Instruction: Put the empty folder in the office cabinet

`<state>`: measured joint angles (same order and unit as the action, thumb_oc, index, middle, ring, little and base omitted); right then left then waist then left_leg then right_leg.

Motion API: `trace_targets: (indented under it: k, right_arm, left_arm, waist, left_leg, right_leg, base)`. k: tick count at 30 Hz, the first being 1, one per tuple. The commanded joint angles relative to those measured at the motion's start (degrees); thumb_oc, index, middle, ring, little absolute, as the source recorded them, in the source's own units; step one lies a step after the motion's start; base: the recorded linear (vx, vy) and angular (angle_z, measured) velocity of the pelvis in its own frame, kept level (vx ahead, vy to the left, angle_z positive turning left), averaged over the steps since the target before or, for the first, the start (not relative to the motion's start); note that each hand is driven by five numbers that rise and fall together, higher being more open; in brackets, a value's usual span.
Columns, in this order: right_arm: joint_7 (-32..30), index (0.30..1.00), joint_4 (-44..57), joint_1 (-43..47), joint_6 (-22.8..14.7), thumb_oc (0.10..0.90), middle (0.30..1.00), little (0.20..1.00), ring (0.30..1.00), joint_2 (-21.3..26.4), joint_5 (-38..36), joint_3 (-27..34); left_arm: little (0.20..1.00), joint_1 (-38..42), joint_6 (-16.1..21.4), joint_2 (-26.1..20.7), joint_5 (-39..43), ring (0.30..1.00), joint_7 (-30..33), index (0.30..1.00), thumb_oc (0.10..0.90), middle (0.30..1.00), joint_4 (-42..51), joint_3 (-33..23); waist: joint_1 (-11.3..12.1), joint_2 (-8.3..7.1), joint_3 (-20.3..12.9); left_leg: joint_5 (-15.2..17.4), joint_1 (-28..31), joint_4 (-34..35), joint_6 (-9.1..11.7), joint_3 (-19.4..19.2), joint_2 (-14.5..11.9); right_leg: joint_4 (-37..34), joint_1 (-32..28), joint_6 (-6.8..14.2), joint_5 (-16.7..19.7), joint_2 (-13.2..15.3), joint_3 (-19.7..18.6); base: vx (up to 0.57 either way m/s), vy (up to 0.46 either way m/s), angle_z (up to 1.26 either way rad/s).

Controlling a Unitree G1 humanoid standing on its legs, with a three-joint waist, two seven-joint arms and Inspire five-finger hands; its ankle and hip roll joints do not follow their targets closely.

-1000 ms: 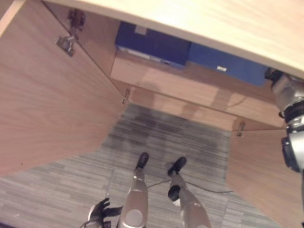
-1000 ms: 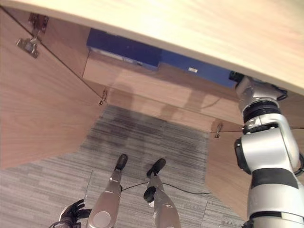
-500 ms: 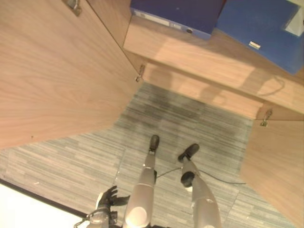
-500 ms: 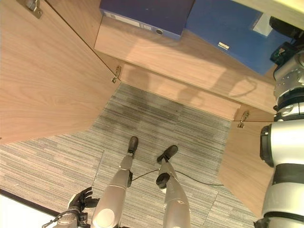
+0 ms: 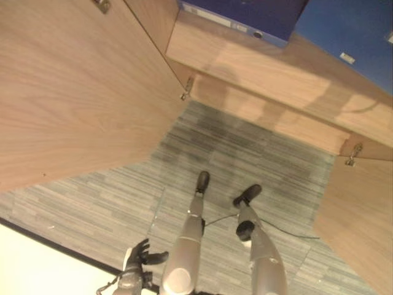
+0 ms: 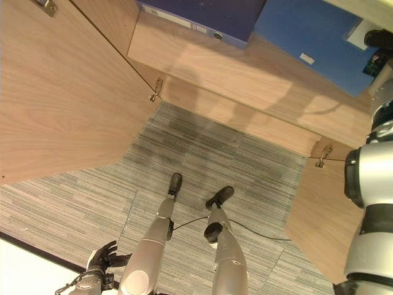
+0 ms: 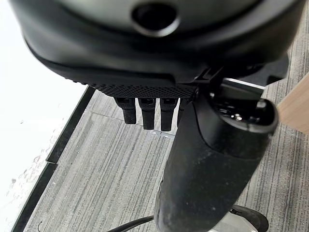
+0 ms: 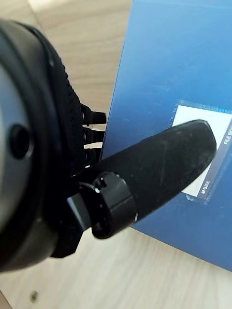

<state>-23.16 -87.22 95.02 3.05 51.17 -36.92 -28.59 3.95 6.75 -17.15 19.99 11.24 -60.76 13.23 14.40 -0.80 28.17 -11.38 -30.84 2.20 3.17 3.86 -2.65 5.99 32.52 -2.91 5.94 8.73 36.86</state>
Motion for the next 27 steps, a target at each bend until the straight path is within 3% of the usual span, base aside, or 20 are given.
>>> trace_targets:
  k: [1,3,8,13,17,18,27]
  right_arm:
    - [-2.5,0.9,0.8,4.1,-3.7,0.8,0.9,0.9,0.9,1.5,2.2,-7.4]
    - [-2.1,0.9,-0.5,5.1,-3.7,0.8,0.9,0.9,0.9,0.7,-2.0,-6.0]
    - [-3.1,0.9,-1.6,6.8,-3.9,0.8,0.9,0.9,0.9,0.4,-3.8,-5.4]
    - [-5.1,0.9,-0.5,7.1,-3.8,0.8,0.9,0.9,0.9,-0.3,0.5,-6.7]
    - [-8.8,0.9,1.1,6.6,-1.8,0.8,0.9,0.9,0.9,-0.6,10.1,-9.3]
    - [-9.9,0.9,1.8,6.1,-0.4,0.8,0.9,0.9,0.9,-0.3,15.4,-11.1]
    - [-10.9,0.9,1.8,6.2,0.1,0.8,0.9,0.9,0.9,-0.5,16.5,-11.8]
  left_arm:
    - [0.9,-3.7,-0.6,-4.7,0.5,0.9,2.9,0.9,0.8,0.9,-5.6,2.1]
    - [0.9,-3.0,-1.0,-4.8,0.6,0.9,2.5,0.9,0.8,0.9,-6.8,2.2]
    - [0.9,-2.3,-1.3,-4.8,0.7,0.9,2.4,0.9,0.8,0.9,-8.0,2.2]
    - [0.9,-2.1,-1.0,-4.4,1.1,0.9,3.0,0.9,0.8,0.9,-8.2,2.3]
    - [0.9,-2.2,-0.6,-3.6,1.5,0.9,4.0,0.9,0.8,0.9,-7.9,2.5]
    - [0.9,-2.2,-0.3,-3.2,1.5,0.9,4.4,0.9,0.8,0.9,-7.4,2.8]
    - [0.9,-1.5,0.3,-2.7,1.9,0.9,4.5,0.9,0.8,0.9,-7.4,3.8]
  waist:
    - [1.3,-4.73,-3.4]
    - [1.3,-4.76,-3.7]
    - [1.3,-5.01,-4.4]
    - [1.1,-5.09,-4.7]
    - [0.8,-5.0,-4.6]
    - [0.7,-4.87,-4.5]
    - [0.3,-4.76,-4.1]
  left_leg:
    - [8.7,9.4,2.4,0.9,-1.8,0.7]
    - [8.8,9.6,2.5,0.9,-1.7,0.7]
    - [8.9,9.5,2.5,1.0,-1.6,1.0]
    - [9.0,9.4,2.6,1.0,-1.7,1.1]
    - [8.9,9.3,2.6,0.9,-1.7,1.2]
    - [8.8,9.2,2.5,0.8,-1.6,1.3]
    - [8.7,9.1,2.5,0.7,-1.7,1.4]
  right_leg:
    - [-1.9,-7.3,9.6,-2.3,0.6,0.2]
    - [-2.0,-7.5,9.6,-2.3,0.6,0.2]
    - [-2.4,-7.7,9.6,-2.2,0.5,0.1]
    - [-2.6,-7.7,9.6,-2.1,0.5,0.0]
    - [-2.7,-7.6,9.7,-2.0,0.5,-0.1]
    - [-2.6,-7.5,9.6,-1.9,0.5,-0.2]
    - [-2.7,-7.2,9.7,-1.6,0.6,-0.7]
  base:
    - [0.02,0.019,0.08]
    - [0.02,0.015,0.08]
    - [0.01,0.004,0.05]
    - [0.0,0.0,0.0]
    - [0.0,0.0,0.0]
    - [0.0,0.0,0.0]
    - [0.0,0.0,0.0]
